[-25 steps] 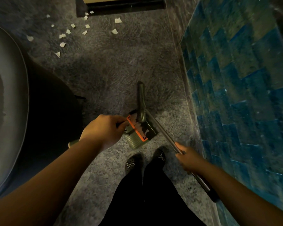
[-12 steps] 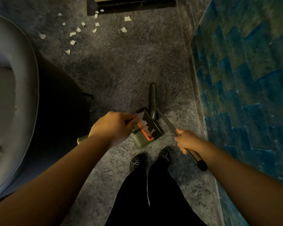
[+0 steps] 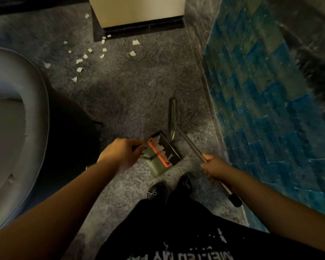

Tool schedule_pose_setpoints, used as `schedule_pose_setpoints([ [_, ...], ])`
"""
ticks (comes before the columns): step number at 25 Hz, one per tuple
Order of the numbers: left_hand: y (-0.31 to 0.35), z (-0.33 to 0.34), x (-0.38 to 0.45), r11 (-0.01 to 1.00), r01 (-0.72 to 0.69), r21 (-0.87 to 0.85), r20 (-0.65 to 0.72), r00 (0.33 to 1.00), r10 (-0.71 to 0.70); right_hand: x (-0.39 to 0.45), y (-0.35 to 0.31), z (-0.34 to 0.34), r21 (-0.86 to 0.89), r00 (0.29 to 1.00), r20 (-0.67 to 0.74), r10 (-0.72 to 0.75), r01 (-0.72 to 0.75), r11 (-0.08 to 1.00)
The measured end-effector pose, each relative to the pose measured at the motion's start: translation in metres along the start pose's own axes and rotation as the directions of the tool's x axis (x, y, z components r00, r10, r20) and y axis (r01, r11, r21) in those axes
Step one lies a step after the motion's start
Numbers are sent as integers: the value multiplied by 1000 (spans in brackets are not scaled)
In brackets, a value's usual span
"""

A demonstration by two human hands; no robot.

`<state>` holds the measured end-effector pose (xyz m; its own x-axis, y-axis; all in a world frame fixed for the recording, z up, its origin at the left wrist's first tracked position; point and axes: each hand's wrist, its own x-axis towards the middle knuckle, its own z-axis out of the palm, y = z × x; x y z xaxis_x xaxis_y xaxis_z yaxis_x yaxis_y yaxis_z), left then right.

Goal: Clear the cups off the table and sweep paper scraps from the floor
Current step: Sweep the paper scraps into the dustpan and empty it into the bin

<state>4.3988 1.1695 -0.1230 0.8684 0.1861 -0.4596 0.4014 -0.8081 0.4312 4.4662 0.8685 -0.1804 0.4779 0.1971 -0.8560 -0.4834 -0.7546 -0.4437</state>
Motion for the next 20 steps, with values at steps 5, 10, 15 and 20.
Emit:
schedule_pose_setpoints([
  [5, 30, -25, 8, 975, -210, 78, 165, 967, 195, -47, 16, -19, 6, 998, -54, -15, 15, 1000],
  [10, 68, -38, 16, 873, -472, 123, 283, 860, 425, -115, 46, 35, 261, 992, -82, 98, -74, 963],
  [15, 72, -26, -23, 687, -715, 128, 408, 669, 621, -195, 76, 160, 502, 956, -221, 193, -58, 863],
  [20, 101, 0, -90, 477, -877, 51, 543, 425, 724, -261, 123, 276, 689, 852, -323, 412, -86, 719],
])
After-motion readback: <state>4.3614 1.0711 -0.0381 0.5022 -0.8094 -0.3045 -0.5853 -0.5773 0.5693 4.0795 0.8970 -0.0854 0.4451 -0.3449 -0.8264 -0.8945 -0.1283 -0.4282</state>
